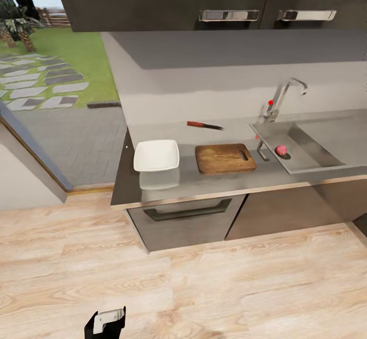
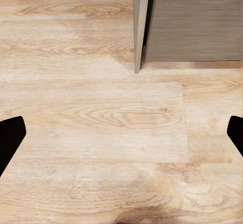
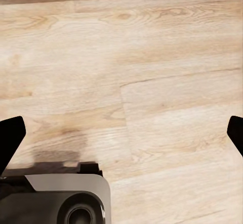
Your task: In the kitchen, take the Vidalia onion out of the sink, dice it on the chopping board with the paring knife, put the diced onion into the bowl on the countertop, then place both the paring knife and the chopping board into the sink.
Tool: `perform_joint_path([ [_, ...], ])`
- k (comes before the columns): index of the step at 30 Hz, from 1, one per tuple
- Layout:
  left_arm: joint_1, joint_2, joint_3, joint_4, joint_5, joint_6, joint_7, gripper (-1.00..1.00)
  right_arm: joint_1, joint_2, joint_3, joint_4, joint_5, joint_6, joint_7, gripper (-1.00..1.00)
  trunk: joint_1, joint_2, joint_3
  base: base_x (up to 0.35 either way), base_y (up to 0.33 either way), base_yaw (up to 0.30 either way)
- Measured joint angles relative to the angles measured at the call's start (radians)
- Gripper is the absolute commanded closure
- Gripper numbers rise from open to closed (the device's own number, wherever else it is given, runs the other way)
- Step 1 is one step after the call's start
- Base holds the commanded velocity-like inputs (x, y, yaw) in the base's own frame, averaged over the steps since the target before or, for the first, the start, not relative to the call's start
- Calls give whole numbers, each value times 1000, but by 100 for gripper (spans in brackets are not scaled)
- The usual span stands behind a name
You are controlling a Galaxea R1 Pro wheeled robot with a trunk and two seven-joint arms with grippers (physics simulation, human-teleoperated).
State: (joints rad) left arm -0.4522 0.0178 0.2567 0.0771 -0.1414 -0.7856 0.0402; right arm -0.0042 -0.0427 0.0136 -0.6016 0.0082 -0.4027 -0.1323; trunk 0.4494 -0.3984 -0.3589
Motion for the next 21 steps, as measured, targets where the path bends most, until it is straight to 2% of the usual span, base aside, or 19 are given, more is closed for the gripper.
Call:
perform_joint_path([
  [11, 0, -1, 0, 0, 0, 0, 0, -100, 0, 0, 0, 0, 0, 0, 0, -100, 0, 0, 18, 0, 0, 6],
  [21, 0, -1, 0, 0, 0, 1, 0, -100, 0, 0, 0, 0, 0, -1, -2, -100, 0, 0, 34, 0, 0, 106],
])
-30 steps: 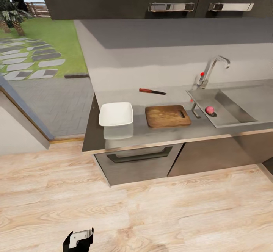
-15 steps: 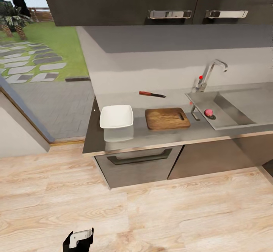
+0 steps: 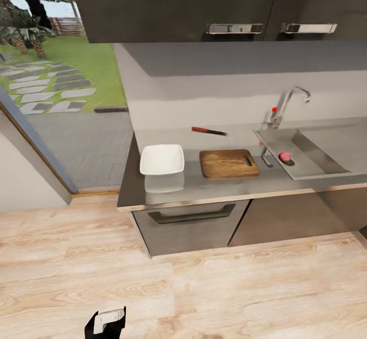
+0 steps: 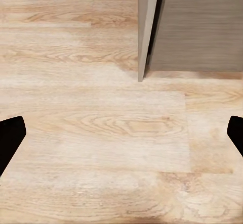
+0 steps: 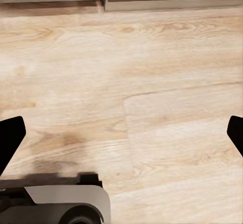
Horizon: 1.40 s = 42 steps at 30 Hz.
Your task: In the kitchen, take the Vidalia onion out of the sink, dice it on the chopping board with the paring knife, put the diced onion into the bowl on the countertop, then place both the paring knife and the chopping board into the sink.
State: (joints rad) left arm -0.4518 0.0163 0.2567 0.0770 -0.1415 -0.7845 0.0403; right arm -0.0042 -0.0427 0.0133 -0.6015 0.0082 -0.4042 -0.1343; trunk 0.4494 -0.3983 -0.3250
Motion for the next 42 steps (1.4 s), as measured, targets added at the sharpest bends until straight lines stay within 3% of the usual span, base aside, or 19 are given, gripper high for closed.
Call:
perform_joint_path([
  [14, 0, -2, -1, 0, 0, 53, -1, -100, 0, 0, 0, 0, 0, 0, 0, -100, 0, 0, 23, 0, 0, 6],
  [42, 0, -4, -1, 0, 0, 57, -1, -100, 0, 0, 2, 2, 0, 1, 1, -100, 0, 0, 68, 0, -6, 0],
])
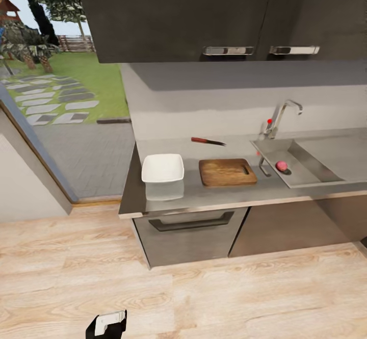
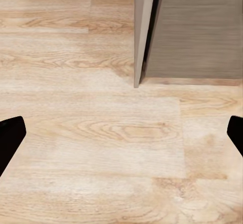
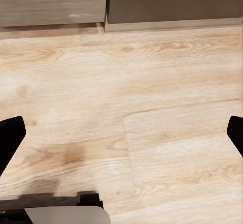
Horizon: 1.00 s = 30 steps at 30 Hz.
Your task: In the kitchen, take the Vidalia onion out of the sink, dice it on the chopping board with the paring knife, put the diced onion into the bowl on the countertop, then place both the paring knife and the chopping board into the sink.
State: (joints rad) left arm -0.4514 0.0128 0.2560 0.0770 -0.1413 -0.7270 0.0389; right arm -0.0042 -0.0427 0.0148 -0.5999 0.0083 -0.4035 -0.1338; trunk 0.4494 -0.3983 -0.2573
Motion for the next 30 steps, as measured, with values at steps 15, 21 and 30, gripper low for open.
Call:
perform_joint_path([
  [15, 0, -3, 0, 0, 0, 0, 0, -100, 0, 0, 0, 0, 0, 0, 0, -100, 0, 0, 24, 0, -173, 0],
  [21, 0, -3, 0, 0, 0, 0, 0, -100, 0, 0, 0, 1, 0, 1, 0, -100, 0, 0, 34, 0, -219, 0],
  [30, 0, -3, 0, 0, 0, 0, 0, -100, 0, 0, 0, 0, 0, 0, 0, -100, 0, 0, 40, 0, -252, 0],
])
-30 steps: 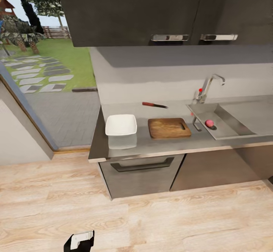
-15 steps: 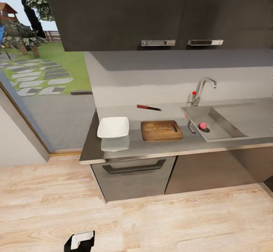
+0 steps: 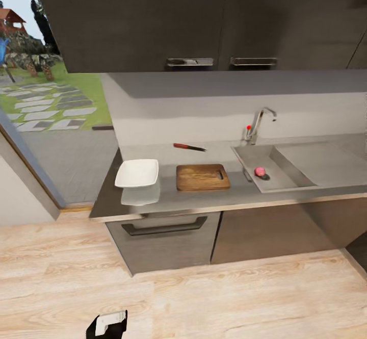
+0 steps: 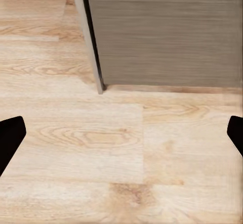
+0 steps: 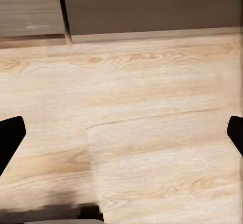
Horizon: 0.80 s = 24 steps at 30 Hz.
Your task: In the kitchen, take the Vidalia onion out of the sink, dice it on the chopping board with the paring knife, put the diced onion into the bowl on the countertop, then place both the paring knife and the chopping board into the sink.
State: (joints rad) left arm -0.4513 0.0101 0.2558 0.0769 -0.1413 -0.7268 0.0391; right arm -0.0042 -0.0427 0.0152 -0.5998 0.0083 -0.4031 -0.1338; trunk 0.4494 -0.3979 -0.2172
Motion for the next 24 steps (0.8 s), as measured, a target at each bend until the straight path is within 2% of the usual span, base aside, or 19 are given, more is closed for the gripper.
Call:
perform_joint_path([
  [24, 0, -1, 0, 0, 0, 0, 1, -100, 0, 0, 0, 0, 0, 0, 0, -100, 0, 0, 0, 0, -268, 2],
])
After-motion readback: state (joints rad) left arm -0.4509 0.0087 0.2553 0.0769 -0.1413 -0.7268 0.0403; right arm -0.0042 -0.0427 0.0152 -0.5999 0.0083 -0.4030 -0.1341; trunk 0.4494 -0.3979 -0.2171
